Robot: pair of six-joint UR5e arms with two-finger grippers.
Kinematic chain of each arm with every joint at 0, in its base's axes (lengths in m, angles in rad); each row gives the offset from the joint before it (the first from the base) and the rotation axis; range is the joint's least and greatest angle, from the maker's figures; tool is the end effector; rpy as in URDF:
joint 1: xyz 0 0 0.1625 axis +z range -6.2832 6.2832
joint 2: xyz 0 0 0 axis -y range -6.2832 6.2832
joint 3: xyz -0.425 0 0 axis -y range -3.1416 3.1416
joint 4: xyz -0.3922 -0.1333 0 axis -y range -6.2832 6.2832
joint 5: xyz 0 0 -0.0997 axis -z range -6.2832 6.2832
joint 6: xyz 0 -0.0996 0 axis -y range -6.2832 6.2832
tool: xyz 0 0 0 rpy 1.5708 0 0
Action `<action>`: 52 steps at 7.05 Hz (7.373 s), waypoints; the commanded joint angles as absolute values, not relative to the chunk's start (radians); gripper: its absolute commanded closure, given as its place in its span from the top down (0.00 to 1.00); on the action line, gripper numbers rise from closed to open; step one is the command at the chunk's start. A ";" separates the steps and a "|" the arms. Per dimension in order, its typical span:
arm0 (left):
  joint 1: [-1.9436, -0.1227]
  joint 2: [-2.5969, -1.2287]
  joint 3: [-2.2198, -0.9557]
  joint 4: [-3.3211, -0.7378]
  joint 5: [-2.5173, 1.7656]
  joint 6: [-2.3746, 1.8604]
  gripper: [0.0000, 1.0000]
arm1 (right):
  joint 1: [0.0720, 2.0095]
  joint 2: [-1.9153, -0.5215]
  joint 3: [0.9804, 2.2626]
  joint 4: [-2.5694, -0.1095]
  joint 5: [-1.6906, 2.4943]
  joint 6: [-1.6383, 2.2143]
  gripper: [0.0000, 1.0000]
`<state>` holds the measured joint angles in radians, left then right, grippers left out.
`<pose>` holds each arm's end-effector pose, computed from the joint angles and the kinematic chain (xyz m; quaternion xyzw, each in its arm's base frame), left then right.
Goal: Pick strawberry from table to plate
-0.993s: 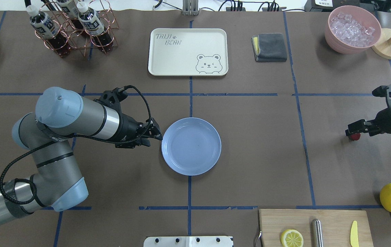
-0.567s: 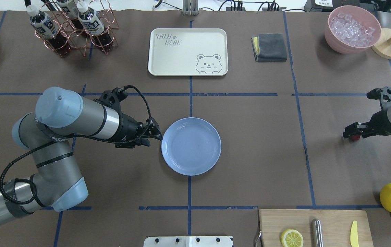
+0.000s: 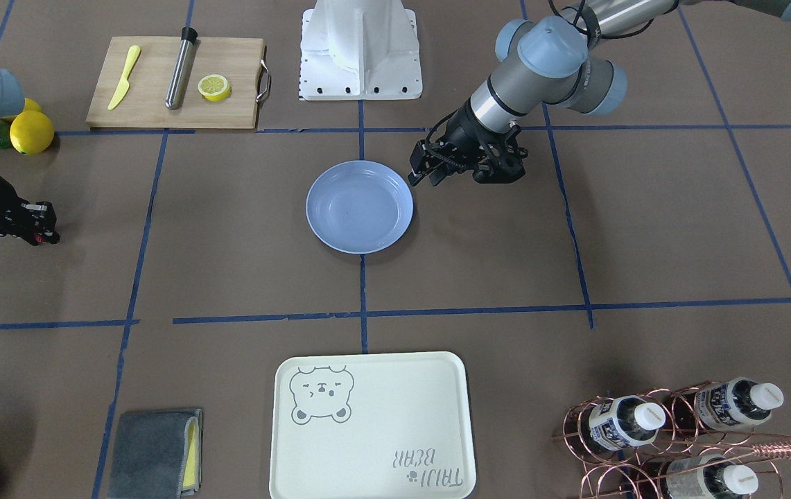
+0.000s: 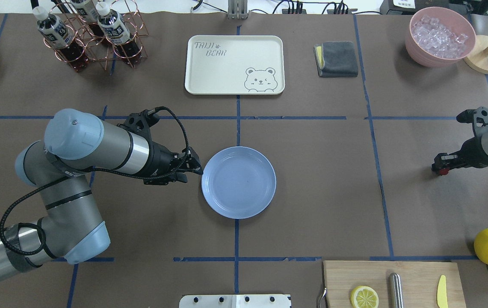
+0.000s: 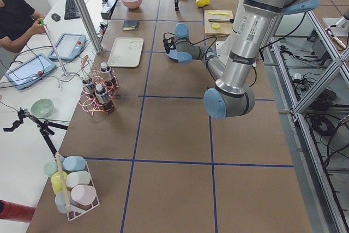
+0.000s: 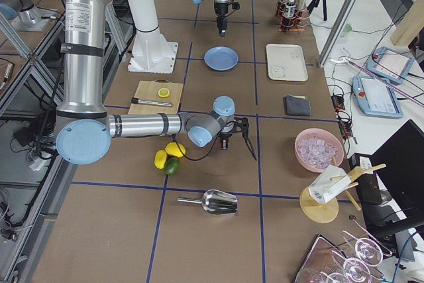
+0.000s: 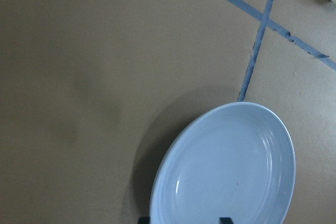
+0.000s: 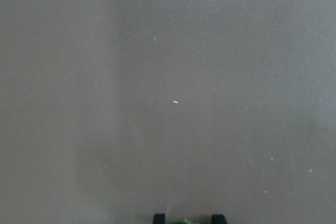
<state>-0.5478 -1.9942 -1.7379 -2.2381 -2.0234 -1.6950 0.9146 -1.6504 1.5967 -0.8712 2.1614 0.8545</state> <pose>0.4794 -0.3976 0.2643 -0.0569 0.5986 -0.1352 0.7875 -0.2356 -0.4335 0.6133 0.0319 -0.4091 -0.0021 0.9119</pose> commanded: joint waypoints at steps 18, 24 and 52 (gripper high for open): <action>-0.874 -1.611 -1.928 -2.237 -2.034 -1.134 0.55 | 0.405 -0.815 1.470 -1.304 1.698 1.644 0.00; -0.873 -1.612 -1.924 -2.237 -2.034 -1.134 0.55 | 0.390 -0.824 1.506 -1.393 1.706 1.632 0.00; -1.485 -1.577 -1.868 -1.427 -2.352 0.081 1.00 | 1.551 -1.679 1.805 -1.637 2.350 -0.183 1.00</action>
